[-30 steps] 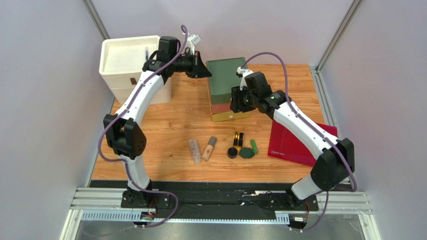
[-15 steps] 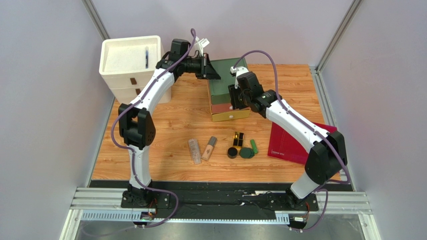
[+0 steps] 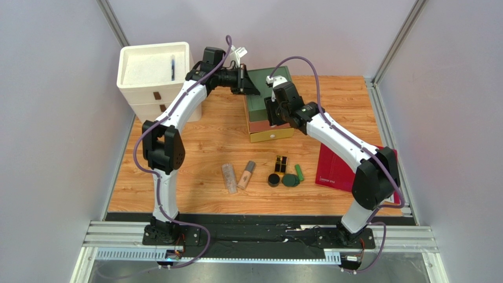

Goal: Organize the makeup

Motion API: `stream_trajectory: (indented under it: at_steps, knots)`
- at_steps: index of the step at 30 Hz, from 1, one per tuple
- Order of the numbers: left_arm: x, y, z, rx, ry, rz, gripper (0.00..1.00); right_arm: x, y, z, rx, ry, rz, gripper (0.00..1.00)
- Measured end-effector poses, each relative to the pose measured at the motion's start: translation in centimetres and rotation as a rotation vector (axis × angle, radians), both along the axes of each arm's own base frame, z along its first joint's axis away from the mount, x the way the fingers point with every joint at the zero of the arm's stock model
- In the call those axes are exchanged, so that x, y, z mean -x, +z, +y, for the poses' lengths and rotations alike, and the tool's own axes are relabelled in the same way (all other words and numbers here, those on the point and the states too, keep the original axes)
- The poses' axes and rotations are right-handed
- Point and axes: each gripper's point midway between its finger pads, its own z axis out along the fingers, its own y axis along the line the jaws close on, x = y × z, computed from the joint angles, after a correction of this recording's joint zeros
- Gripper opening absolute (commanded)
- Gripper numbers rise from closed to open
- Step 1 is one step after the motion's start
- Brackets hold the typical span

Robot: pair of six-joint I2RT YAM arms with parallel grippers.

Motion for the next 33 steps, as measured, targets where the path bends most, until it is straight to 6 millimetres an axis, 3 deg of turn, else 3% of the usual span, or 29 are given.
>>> stream_trajectory:
  at_steps: [4, 18, 22, 26, 33]
  knots:
    - [0.1, 0.0, 0.0, 0.0, -0.005, 0.004, 0.0, -0.5, -0.6, 0.1, 0.009, -0.021, 0.008, 0.33]
    - [0.6, -0.4, 0.1, -0.01, -0.02, 0.021, 0.0, -0.8, 0.2, 0.0, 0.02, -0.09, -0.03, 0.31]
    - [0.7, -0.5, 0.1, -0.01, -0.021, 0.024, 0.0, -1.0, 0.3, -0.2, 0.029, -0.104, -0.038, 0.07]
    - [0.7, -0.6, 0.1, -0.01, -0.022, 0.026, 0.0, -1.0, 0.4, -0.2, 0.031, -0.105, -0.045, 0.0]
    - [0.6, -0.7, 0.1, -0.011, -0.022, 0.029, 0.0, -1.0, 0.4, -0.2, 0.023, -0.105, -0.059, 0.0]
